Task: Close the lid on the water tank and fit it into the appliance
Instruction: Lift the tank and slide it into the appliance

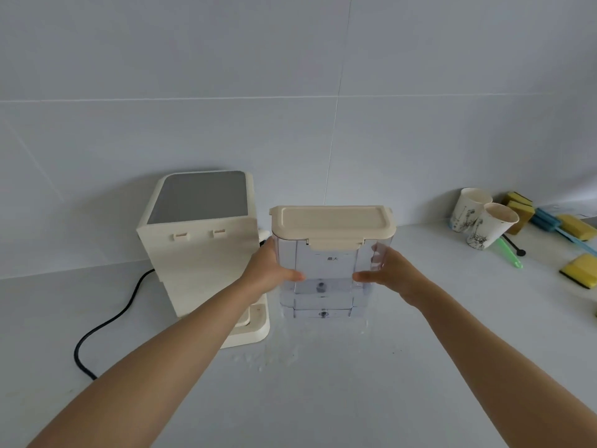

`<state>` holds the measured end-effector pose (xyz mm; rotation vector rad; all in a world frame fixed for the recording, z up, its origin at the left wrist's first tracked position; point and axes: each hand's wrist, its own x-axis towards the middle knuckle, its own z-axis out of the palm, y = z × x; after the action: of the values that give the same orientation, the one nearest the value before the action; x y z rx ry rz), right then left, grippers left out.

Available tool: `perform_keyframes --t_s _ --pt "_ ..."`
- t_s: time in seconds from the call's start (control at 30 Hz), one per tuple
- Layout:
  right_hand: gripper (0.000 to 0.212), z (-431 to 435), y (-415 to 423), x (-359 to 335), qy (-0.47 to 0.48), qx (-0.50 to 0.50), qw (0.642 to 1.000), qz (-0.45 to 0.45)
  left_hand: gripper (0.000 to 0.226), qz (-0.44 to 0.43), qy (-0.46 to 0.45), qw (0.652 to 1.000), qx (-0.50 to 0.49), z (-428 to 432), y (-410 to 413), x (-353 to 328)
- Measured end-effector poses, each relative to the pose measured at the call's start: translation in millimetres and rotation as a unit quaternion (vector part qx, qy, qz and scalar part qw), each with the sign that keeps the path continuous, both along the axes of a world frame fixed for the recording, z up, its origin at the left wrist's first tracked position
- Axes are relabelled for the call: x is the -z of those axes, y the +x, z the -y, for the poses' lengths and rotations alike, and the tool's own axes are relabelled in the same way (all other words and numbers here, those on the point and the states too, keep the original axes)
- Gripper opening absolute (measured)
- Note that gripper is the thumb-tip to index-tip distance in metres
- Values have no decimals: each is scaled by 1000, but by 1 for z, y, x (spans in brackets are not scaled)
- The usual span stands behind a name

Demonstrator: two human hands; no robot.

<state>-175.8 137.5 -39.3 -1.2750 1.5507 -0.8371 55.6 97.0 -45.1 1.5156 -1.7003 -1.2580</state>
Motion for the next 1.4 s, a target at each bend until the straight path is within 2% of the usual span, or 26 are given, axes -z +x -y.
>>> perform_keyframes --t_s 0.07,0.1,0.13,0.2,0.33,0.4,0.5,0.57,0.63,0.8,0.9,1.0,1.23,1.4 --pt "48 0 8 -13 0 -16 1000 -1 56 -4 -7 1000 -20 -3 9 -9" --pt "39 -2 14 -22 -5 -31 999 0 53 -6 -9 1000 -26 -6 14 -14" --pt "37 -3 20 -29 -17 -46 999 4 61 -6 -9 999 -30 -7 20 -18" --pt "40 -4 35 -41 -31 -64 997 13 68 -1 -10 999 -40 -11 34 -26" --pt "36 5 62 -50 -28 -86 996 4 64 8 -23 997 -70 -19 65 -38" --pt "44 11 77 -50 -16 -92 996 -7 66 16 -29 996 -85 -23 79 -43" --pt "48 19 101 -51 -10 -114 993 -16 50 20 -23 993 -115 -26 100 -50" --pt "38 24 114 -51 -6 -119 993 -14 42 15 -20 992 -127 -28 111 -56" --pt "30 27 127 -53 -11 -131 991 -10 49 8 -21 990 -139 -29 121 -62" --pt "36 33 152 -57 -14 -146 989 15 59 6 -6 988 -153 -29 144 -70" --pt "29 37 162 -57 -3 -134 991 11 61 12 6 986 -164 -28 153 -75" --pt "41 40 170 -56 11 -121 992 17 68 6 19 986 -163 -26 158 -74" --pt "49 38 183 -48 24 -98 995 27 56 -6 35 987 -156 -21 166 -69" --pt "69 39 189 -37 17 -86 996 23 55 -7 46 986 -159 -18 170 -64"
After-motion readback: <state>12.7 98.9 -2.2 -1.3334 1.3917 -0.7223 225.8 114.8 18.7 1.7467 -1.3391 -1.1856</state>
